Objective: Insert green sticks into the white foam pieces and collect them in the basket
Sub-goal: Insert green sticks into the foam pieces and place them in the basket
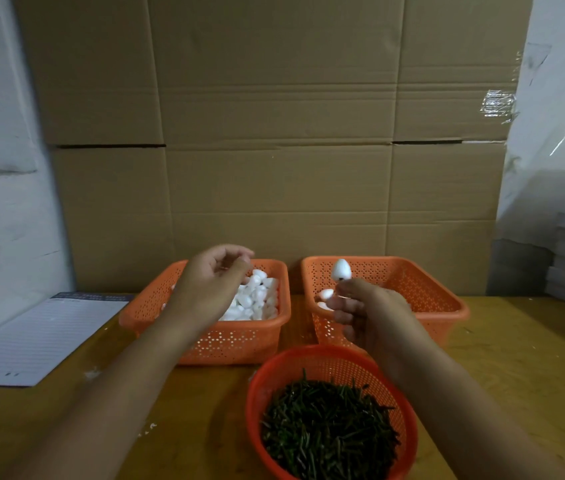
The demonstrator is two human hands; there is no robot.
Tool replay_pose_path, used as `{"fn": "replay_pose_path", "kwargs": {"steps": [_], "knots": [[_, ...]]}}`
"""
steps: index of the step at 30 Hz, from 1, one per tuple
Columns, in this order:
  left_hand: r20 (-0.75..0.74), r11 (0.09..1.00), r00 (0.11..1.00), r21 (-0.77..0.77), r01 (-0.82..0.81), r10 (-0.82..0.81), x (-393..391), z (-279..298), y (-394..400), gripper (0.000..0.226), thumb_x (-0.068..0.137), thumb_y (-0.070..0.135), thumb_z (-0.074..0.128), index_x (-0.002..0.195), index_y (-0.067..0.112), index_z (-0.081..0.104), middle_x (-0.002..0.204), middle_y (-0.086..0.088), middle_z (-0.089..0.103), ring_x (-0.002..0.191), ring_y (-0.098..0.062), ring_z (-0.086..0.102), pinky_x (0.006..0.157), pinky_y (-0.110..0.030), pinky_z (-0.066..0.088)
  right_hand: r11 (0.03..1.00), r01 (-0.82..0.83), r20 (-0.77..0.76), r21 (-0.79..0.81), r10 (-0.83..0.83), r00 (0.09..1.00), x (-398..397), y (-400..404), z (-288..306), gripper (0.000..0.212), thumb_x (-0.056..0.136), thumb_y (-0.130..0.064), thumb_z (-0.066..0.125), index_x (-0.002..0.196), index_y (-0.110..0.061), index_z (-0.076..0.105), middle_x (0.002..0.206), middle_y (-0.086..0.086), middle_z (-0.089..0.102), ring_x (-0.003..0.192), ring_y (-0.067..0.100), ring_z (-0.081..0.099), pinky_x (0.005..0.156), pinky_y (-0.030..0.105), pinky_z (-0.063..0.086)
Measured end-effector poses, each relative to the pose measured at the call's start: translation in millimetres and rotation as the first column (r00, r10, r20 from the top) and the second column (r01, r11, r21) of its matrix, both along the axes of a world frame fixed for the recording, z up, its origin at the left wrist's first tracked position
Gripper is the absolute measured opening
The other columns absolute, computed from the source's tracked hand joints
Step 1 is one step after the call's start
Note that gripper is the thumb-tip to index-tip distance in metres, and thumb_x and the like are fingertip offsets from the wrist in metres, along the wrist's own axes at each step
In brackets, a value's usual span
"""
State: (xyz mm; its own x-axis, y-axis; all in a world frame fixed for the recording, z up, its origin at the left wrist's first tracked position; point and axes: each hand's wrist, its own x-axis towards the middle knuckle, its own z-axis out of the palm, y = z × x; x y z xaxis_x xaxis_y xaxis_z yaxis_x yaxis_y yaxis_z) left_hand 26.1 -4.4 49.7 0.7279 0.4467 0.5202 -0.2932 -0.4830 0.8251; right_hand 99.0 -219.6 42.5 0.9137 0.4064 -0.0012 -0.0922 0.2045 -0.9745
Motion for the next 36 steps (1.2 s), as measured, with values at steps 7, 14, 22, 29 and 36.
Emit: {"fn": "replay_pose_path", "kwargs": {"steps": [7, 14, 22, 29, 36], "knots": [[-0.27, 0.736, 0.826, 0.636, -0.234, 0.495, -4, -21, 59, 0.049, 0.097, 0.06, 0.038, 0.082, 0.025, 0.068, 0.082, 0.006, 0.069, 0.082, -0.017, 0.064, 0.073, -0.035, 0.051, 0.991, 0.131, -0.157, 0.034, -0.124, 0.98, 30, -13, -15, 0.018, 0.096, -0.021, 0.06, 0.105, -0.006, 0.064, 0.062, -0.001, 0.069, 0.048, 0.006, 0.057, 0.041, 0.018, 0.042], [-0.587, 0.748, 0.614, 0.664, -0.008, 0.528, -1, -32, 63, 0.081, 0.094, 0.074, 0.008, 0.126, 0.03, 0.067, 0.128, 0.0, 0.066, 0.107, -0.016, 0.059, 0.09, -0.035, 0.044, 0.991, 0.113, -0.143, 0.07, -0.102, 0.984, 41, -19, -24, 0.026, 0.101, -0.028, 0.054, 0.112, -0.007, 0.062, 0.068, 0.002, 0.069, 0.054, 0.009, 0.058, 0.047, 0.021, 0.044], [-0.609, 0.713, 0.563, 0.7, 0.05, 0.558, -1, -35, 61, 0.096, 0.084, 0.084, 0.002, 0.141, 0.027, 0.055, 0.144, -0.006, 0.056, 0.124, -0.024, 0.055, 0.106, -0.043, 0.041, 0.988, -0.106, -0.047, -0.112, 0.101, 0.994, 22, -6, -17, 0.022, 0.095, -0.017, 0.061, 0.114, -0.009, 0.065, 0.075, 0.003, 0.071, 0.057, 0.009, 0.059, 0.047, 0.02, 0.043], [-0.491, 0.672, 0.736, 0.738, 0.067, 0.466, 6, -43, 54, 0.075, 0.091, 0.077, 0.016, 0.065, 0.024, 0.063, 0.065, 0.003, 0.062, 0.067, -0.008, 0.06, 0.062, -0.03, 0.04, 0.955, -0.174, 0.087, -0.242, 0.2, 0.976, 3, 5, -13, 0.019, 0.099, -0.015, 0.053, 0.111, -0.009, 0.066, 0.08, 0.005, 0.076, 0.061, 0.011, 0.064, 0.052, 0.021, 0.046], [-0.608, 0.717, 0.654, 0.683, 0.141, 0.45, 22, -43, 44, 0.085, 0.071, 0.066, 0.006, 0.12, 0.03, 0.065, 0.168, -0.01, 0.009, 0.154, -0.026, 0.009, 0.115, -0.046, 0.022, 0.943, -0.19, 0.124, -0.275, 0.231, 0.965, -2, 6, -12, 0.018, 0.1, -0.015, 0.051, 0.11, -0.011, 0.066, 0.083, 0.005, 0.077, 0.064, 0.011, 0.065, 0.054, 0.02, 0.048]]}}
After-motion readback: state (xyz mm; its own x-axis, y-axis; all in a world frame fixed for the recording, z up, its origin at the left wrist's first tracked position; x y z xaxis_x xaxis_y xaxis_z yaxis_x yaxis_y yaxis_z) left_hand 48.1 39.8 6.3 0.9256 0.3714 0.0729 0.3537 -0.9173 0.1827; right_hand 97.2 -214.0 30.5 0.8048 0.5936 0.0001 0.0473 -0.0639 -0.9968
